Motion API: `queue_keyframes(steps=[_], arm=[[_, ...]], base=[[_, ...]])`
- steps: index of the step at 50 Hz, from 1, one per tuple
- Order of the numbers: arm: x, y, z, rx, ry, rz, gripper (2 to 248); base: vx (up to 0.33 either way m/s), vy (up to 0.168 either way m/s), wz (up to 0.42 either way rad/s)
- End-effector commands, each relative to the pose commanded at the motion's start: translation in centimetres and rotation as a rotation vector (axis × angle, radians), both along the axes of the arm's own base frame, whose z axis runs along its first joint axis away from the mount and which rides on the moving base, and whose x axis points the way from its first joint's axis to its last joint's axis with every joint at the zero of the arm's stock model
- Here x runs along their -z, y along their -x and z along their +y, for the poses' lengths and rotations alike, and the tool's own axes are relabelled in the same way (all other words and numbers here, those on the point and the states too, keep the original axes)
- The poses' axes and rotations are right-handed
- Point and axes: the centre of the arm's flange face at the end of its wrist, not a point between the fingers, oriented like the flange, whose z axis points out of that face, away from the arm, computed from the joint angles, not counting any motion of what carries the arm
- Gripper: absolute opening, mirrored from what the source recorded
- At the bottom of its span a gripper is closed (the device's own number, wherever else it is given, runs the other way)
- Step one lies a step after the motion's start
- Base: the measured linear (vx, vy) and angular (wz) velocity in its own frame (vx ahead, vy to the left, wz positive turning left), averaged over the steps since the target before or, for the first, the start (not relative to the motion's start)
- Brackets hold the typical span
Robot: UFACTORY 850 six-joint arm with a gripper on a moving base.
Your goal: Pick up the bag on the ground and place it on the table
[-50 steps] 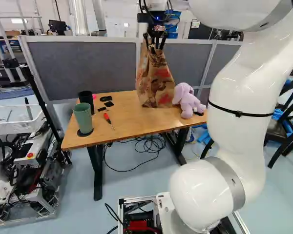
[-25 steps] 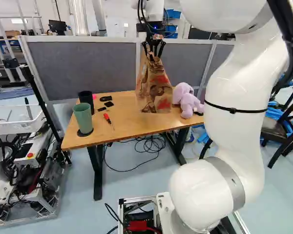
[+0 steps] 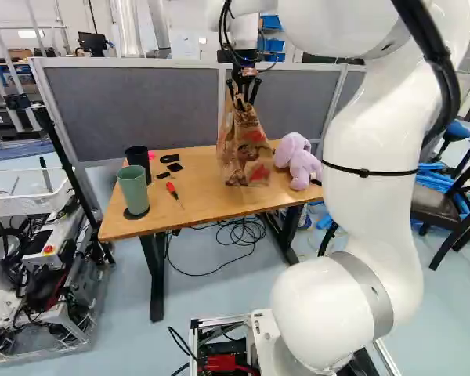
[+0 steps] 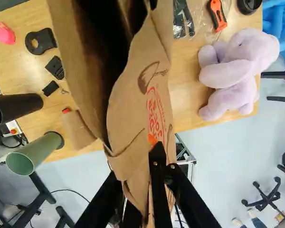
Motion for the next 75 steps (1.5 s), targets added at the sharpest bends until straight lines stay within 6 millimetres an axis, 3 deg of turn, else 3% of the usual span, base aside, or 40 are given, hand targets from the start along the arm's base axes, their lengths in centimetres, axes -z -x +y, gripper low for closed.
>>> queue_keyframes(steps=[64, 75], arm=[[9.9, -5.6, 1.0, -0.015, -0.010, -0.027, 21], [10.4, -5.9, 1.0, -0.015, -0.009, -0.023, 21]], base=[[0.000, 0.000, 0.000], [0.000, 0.000, 0.000]])
